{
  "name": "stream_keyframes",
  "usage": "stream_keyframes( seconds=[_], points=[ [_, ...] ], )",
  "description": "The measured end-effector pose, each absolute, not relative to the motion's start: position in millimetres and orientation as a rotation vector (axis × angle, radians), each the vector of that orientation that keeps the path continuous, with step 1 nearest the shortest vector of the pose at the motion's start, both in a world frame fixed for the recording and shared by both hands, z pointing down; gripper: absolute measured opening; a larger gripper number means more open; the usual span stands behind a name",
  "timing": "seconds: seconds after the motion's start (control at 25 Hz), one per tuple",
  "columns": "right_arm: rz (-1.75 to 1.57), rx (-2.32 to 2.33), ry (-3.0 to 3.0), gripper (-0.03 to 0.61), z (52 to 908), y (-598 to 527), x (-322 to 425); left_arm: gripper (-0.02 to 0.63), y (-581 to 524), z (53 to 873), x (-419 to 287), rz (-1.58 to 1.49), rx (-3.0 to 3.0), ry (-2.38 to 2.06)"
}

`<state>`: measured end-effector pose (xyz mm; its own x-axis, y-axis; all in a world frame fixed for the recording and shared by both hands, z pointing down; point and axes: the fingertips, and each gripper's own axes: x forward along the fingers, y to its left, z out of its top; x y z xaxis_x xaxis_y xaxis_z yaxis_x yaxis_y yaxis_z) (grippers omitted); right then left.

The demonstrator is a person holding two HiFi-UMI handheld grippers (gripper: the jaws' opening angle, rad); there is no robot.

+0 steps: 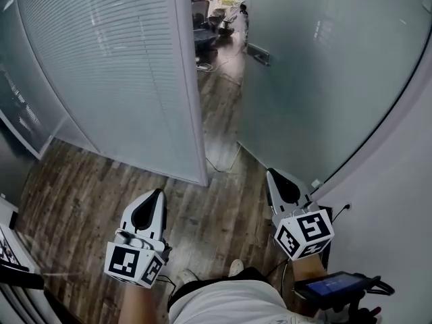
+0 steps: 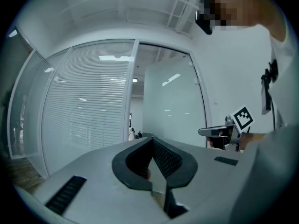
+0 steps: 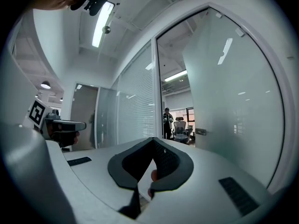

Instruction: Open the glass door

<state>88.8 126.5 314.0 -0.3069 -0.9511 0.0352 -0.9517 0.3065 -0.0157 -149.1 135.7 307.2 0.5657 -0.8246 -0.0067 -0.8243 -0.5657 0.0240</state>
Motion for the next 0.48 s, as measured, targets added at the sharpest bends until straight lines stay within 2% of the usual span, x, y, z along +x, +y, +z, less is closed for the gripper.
stream_keyframes(
  seconds=[0.2,0.48],
  points=[
    [0.011,1.832,-2.522,0.0,287,125,54,-0.006,129,289,-183,-0.066,2.759,-1.454],
    [-0.016,1.821,-2.51,0.0,291,123,40,-0.006,126,292,-199,-0.083,2.762,-1.46]
  ],
)
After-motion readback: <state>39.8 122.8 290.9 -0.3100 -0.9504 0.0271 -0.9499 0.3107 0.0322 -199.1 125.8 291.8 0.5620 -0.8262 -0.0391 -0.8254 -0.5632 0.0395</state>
